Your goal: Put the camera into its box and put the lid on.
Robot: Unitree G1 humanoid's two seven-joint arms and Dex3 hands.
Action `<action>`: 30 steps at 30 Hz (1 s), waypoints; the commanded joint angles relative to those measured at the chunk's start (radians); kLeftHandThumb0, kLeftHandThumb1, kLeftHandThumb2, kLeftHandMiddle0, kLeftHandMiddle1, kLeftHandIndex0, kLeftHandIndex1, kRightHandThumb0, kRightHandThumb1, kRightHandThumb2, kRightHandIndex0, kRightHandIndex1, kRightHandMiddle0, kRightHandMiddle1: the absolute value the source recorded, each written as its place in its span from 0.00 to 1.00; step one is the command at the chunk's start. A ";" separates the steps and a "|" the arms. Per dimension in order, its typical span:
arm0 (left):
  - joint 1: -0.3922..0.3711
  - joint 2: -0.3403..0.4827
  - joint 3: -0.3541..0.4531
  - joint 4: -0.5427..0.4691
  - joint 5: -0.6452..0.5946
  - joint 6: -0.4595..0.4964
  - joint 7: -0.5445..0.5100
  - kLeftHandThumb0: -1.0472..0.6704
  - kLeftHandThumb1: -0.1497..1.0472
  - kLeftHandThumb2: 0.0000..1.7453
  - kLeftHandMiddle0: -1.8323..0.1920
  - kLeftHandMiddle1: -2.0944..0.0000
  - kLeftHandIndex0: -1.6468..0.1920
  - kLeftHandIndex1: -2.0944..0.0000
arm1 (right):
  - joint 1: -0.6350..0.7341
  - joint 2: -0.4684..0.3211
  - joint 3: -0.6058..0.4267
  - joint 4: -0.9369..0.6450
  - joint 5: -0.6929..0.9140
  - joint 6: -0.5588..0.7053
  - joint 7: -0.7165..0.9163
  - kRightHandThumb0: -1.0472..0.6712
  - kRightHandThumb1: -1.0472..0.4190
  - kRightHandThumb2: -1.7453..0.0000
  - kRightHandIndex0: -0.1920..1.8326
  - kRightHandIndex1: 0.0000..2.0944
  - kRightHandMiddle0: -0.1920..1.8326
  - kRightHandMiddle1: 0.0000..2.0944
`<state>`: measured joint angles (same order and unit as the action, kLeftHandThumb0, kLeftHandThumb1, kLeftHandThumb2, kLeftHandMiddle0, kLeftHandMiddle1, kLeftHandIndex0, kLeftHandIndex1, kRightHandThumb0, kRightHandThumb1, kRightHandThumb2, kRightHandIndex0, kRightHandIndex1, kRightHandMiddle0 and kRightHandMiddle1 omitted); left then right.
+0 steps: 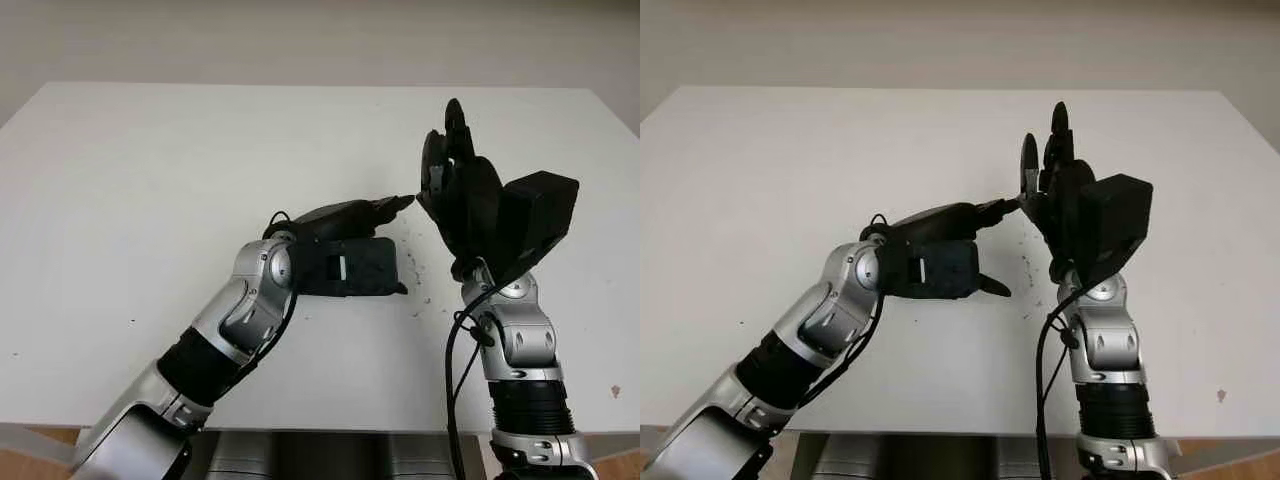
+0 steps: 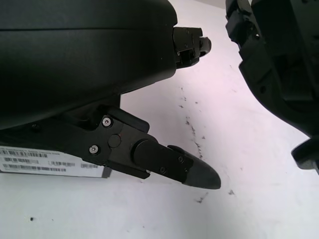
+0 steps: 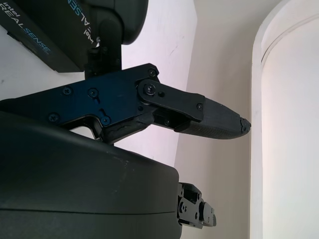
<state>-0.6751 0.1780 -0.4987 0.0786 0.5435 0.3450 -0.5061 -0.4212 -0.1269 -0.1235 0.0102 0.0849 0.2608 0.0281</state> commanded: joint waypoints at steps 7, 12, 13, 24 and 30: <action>-0.003 0.004 -0.026 -0.006 0.012 -0.032 -0.007 0.14 1.00 0.18 1.00 1.00 1.00 1.00 | 0.002 -0.010 -0.018 -0.022 0.007 -0.012 0.006 0.20 0.00 0.60 0.00 0.00 0.00 0.00; 0.006 -0.010 -0.018 0.041 0.009 -0.050 0.030 0.13 1.00 0.28 1.00 1.00 1.00 1.00 | 0.000 -0.009 -0.017 -0.029 0.001 -0.002 -0.001 0.20 0.00 0.61 0.00 0.00 0.00 0.00; 0.010 -0.014 -0.010 0.051 0.000 -0.052 0.039 0.13 1.00 0.29 1.00 1.00 1.00 1.00 | 0.000 -0.009 -0.017 -0.033 0.000 0.005 -0.004 0.20 0.00 0.61 0.00 0.00 0.00 0.00; 0.042 -0.072 0.160 0.205 -0.208 -0.036 0.133 0.17 1.00 0.27 1.00 1.00 1.00 1.00 | -0.001 -0.016 -0.027 -0.040 0.006 0.021 -0.008 0.20 0.00 0.61 0.00 0.00 0.00 0.00; 0.066 -0.097 0.192 0.307 -0.263 -0.075 0.186 0.17 1.00 0.28 1.00 1.00 1.00 1.00 | -0.002 -0.019 -0.029 -0.034 0.004 0.012 -0.002 0.20 0.00 0.61 0.00 0.00 0.00 0.00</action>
<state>-0.6491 0.0823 -0.3094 0.3450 0.2884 0.2675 -0.3222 -0.4204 -0.1387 -0.1513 -0.0113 0.0852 0.2779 0.0246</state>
